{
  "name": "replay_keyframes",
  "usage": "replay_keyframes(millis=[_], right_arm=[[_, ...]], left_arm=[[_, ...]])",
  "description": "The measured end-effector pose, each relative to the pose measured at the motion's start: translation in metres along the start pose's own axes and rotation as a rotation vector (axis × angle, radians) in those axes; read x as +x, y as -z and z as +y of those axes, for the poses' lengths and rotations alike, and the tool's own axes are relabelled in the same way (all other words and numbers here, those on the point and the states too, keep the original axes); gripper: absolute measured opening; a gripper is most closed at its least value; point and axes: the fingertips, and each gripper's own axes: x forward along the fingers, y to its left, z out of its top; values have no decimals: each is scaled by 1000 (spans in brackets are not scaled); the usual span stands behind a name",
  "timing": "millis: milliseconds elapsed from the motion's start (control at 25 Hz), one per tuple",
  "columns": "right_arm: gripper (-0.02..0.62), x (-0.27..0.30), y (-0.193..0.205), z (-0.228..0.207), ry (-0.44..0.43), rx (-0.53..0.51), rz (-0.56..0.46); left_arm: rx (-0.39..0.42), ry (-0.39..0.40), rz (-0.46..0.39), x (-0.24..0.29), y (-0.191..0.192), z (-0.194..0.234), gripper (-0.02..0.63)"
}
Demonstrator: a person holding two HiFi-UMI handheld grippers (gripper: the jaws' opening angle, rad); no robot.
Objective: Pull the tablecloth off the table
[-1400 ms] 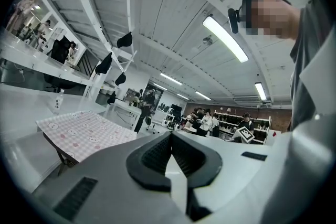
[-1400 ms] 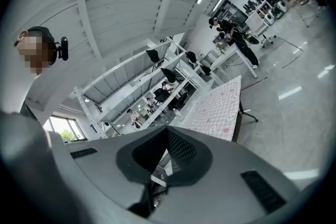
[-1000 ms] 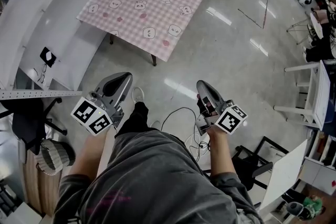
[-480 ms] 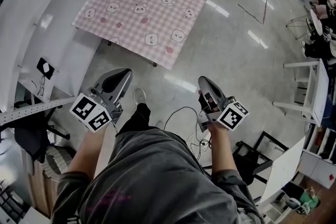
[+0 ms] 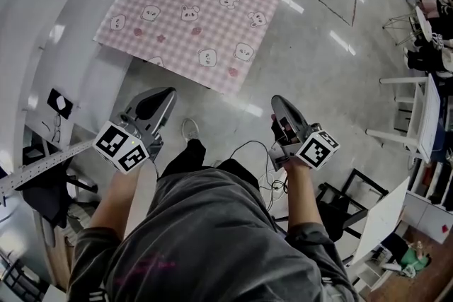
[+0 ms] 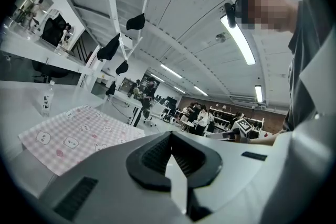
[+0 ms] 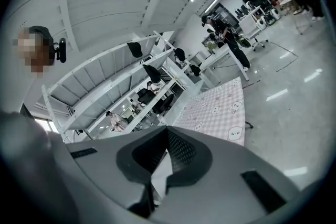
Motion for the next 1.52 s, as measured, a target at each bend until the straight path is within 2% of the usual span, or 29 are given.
replay_keyframes(millis=[440, 720, 1120, 1520], right_arm=[[2, 29, -6, -5, 8, -27, 11], [2, 51, -5, -24, 14, -48, 49], [2, 90, -6, -79, 9, -43, 119], [2, 127, 7, -143, -5, -30, 216]], left_arm=[[-16, -18, 5, 3, 2, 31, 0], [-52, -50, 31, 14, 24, 46, 0], [-104, -144, 49, 48, 50, 73, 0], [-184, -247, 74, 71, 100, 107, 2]])
